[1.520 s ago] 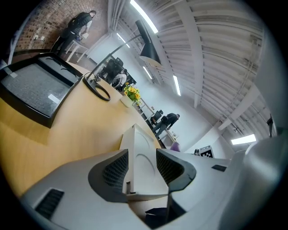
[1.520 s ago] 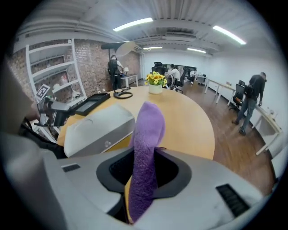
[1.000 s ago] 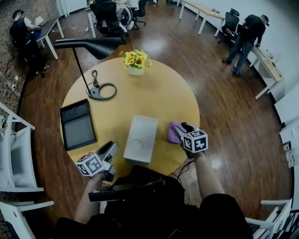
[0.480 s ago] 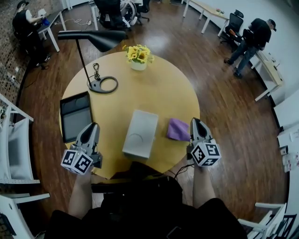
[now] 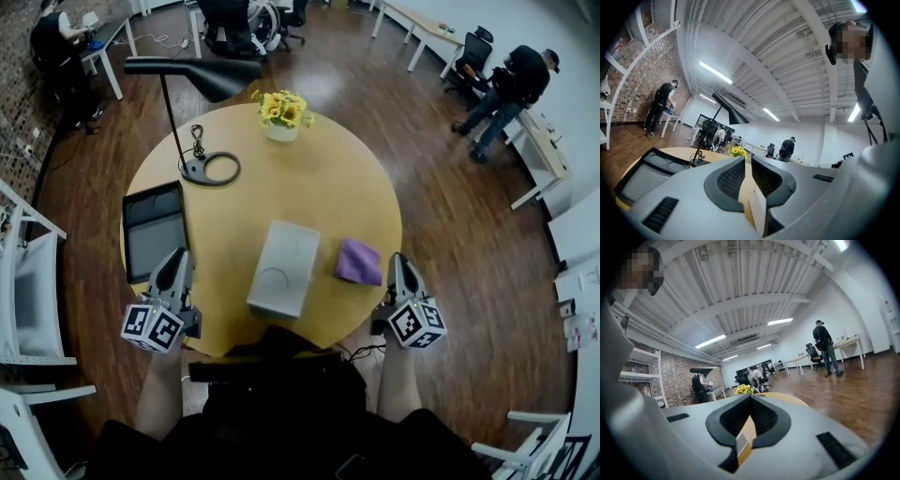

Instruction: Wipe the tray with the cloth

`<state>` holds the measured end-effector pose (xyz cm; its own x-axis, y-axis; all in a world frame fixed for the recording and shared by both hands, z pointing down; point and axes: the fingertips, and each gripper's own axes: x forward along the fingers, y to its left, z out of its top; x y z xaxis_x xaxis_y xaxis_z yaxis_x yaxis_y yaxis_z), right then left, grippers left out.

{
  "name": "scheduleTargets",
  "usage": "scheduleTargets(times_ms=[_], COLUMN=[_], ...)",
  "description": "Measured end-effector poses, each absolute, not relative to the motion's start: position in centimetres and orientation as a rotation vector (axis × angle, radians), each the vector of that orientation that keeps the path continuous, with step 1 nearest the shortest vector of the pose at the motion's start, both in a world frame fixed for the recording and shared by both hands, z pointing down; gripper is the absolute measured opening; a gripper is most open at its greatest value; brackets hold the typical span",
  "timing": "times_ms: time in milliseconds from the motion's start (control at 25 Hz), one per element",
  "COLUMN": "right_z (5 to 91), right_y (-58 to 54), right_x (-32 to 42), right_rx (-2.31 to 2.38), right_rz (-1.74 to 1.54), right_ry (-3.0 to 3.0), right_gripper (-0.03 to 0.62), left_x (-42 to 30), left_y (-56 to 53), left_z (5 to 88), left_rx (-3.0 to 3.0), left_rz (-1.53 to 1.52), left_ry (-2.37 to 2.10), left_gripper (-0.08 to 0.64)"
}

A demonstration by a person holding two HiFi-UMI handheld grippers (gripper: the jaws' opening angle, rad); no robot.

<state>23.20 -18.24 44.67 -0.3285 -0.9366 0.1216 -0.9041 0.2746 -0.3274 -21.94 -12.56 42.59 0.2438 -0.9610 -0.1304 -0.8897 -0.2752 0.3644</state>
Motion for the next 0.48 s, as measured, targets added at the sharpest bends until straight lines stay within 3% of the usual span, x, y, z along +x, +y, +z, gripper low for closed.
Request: scheduleTargets(times_ms=[480], right_z=[44.98], right_y=[-18.22], right_x=[22.99], right_rx=[-1.765], right_rz=[-0.503], right_ry=[2.466], right_gripper=[0.002], left_x=[-22.20], left_y=[-11.82], left_z=[42.99], left_rx=[2.269], left_rz=[-0.495], left_ry=[-1.744], left_gripper=[0.037])
